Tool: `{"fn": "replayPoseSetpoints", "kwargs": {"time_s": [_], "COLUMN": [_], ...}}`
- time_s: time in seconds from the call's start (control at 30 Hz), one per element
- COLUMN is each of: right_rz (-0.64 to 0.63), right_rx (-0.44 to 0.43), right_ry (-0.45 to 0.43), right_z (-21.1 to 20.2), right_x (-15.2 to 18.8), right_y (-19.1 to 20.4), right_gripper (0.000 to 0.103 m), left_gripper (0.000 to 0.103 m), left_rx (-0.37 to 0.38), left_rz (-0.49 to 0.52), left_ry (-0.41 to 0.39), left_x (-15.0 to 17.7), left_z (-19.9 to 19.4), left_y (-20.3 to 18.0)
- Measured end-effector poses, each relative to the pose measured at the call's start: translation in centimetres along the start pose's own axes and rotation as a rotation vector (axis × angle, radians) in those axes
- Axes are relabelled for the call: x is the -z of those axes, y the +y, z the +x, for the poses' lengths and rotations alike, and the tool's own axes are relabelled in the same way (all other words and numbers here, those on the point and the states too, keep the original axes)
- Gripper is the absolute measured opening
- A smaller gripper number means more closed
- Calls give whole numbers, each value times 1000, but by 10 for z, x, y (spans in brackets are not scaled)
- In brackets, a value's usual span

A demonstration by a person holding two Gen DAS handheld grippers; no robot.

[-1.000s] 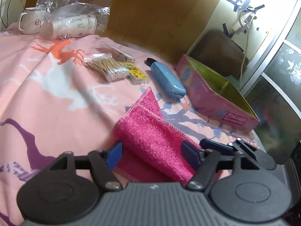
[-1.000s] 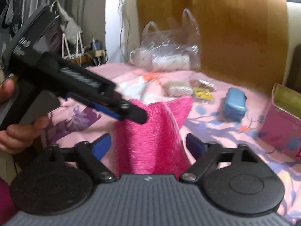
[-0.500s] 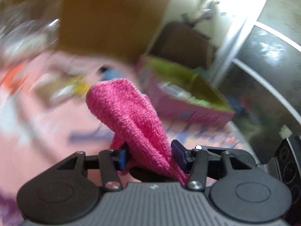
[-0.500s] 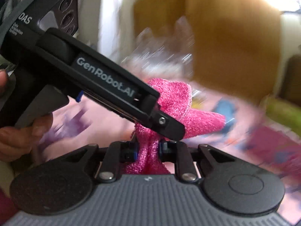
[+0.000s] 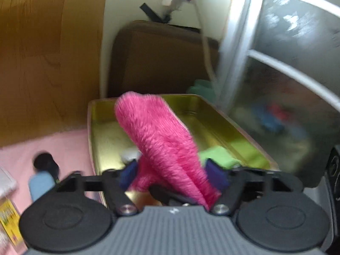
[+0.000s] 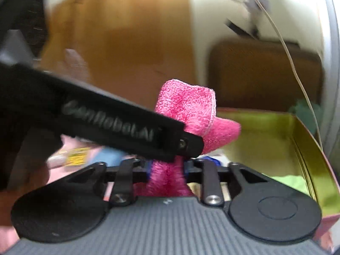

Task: Organize soft objects
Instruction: 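Carry the pink towel into the tin and open the right gripper, then grasp the clear plastic case with the right gripper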

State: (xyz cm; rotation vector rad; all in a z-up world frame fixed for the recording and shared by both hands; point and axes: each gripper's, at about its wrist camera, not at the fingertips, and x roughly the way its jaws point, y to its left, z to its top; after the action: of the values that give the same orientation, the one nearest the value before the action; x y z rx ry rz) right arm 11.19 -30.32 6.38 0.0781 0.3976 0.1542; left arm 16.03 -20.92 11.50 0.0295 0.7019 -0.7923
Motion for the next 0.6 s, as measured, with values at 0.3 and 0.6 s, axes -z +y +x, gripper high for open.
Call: {"fn": "replayPoseSetpoints", "kwargs": {"time_s": [0.3, 0.6], "right_rz": [71, 33], "right_rx": [166, -9], "right_ry": [-76, -391], "right_z": [-3, -65], "right_x": [14, 17], "right_y": [-17, 45], "right_gripper": [78, 103], "left_gripper": [80, 80], "left_rx": [-133, -483], "left_rz": [-41, -164], "left_ry": [-122, -188], "left_x": [21, 130], "left_z": [-30, -153], "left_y": [32, 121]}}
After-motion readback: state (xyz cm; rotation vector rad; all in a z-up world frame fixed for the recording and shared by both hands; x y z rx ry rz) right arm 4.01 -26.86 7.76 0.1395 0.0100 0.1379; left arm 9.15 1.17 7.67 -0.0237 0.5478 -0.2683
